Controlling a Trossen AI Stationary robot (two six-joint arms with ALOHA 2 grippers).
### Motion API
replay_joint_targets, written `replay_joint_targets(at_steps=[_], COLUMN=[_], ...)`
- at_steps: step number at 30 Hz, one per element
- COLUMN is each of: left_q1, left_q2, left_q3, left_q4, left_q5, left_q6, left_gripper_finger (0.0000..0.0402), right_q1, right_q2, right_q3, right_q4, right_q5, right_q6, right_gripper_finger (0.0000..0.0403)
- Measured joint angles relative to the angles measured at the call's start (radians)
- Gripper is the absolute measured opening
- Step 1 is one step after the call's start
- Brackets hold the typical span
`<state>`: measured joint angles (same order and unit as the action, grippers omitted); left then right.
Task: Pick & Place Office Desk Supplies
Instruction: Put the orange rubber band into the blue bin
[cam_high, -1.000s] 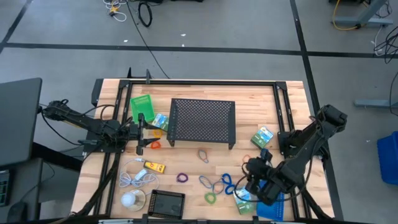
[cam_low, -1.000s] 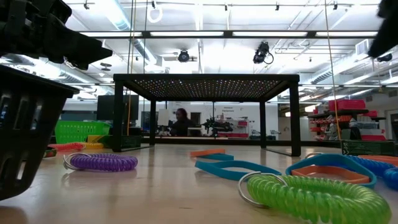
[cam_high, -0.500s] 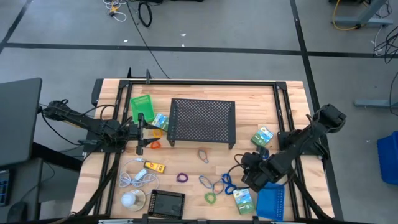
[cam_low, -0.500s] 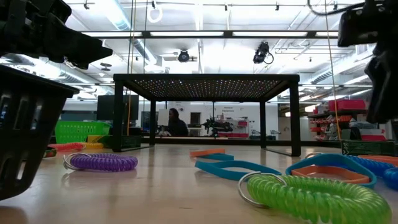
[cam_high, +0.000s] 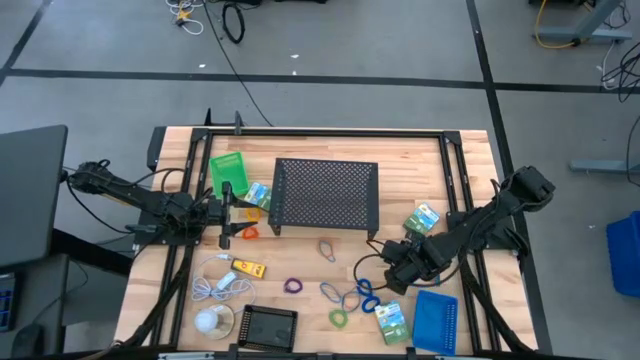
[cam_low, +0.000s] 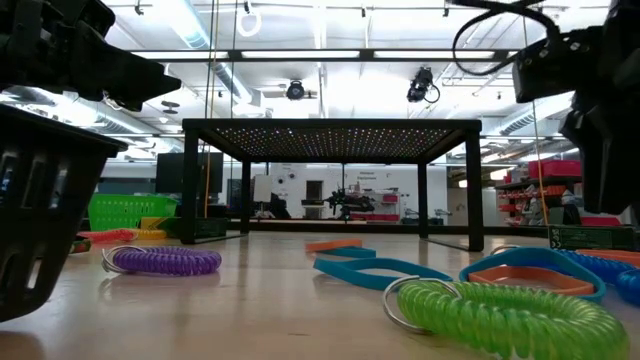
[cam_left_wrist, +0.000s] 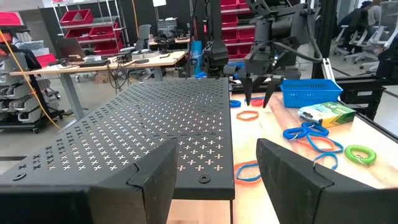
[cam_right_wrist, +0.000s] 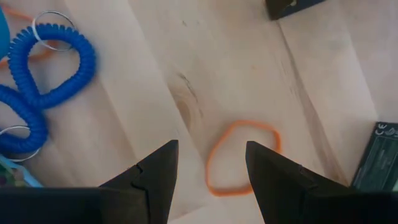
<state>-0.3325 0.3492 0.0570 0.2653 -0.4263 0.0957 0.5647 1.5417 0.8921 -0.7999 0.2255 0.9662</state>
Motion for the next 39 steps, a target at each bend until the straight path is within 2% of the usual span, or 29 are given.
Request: replay_joint_targets(at_steps=[12, 18, 24, 34, 39], left_q1=[0.000, 0.000, 0.000, 0.000, 0.000], left_q2=[0.000, 0.000, 0.000, 0.000, 0.000], left_q3=[0.000, 0.000, 0.000, 0.000, 0.000], left_q4=[0.000, 0.000, 0.000, 0.000, 0.000], left_q5=[0.000, 0.000, -0.002, -0.018, -0.018], left_q6=[0.002, 0.008, 0.008, 0.006, 0.006], left_gripper_finger=[0.0224, 0.0224, 0.0224, 0.0224, 0.0224], right_q1=[-0.015, -0.005, -0.008, -0.008, -0.008], right_q2=[0.006, 0.010, 0.010, 0.008, 0.008], right_q3=[-0.001, -0.087, -0.142, -0.153, -0.154], right_q4=[-0.058, 0.074, 0.095, 0.127, 0.143], right_q5=[-0.052, -0.095, -0.102, -0.102, -0.102], right_q6=[-0.016, 0.023, 0.050, 0.026, 0.008], right_gripper_finger=[0.0197, 0.0197, 0.0197, 0.0194, 0.0169])
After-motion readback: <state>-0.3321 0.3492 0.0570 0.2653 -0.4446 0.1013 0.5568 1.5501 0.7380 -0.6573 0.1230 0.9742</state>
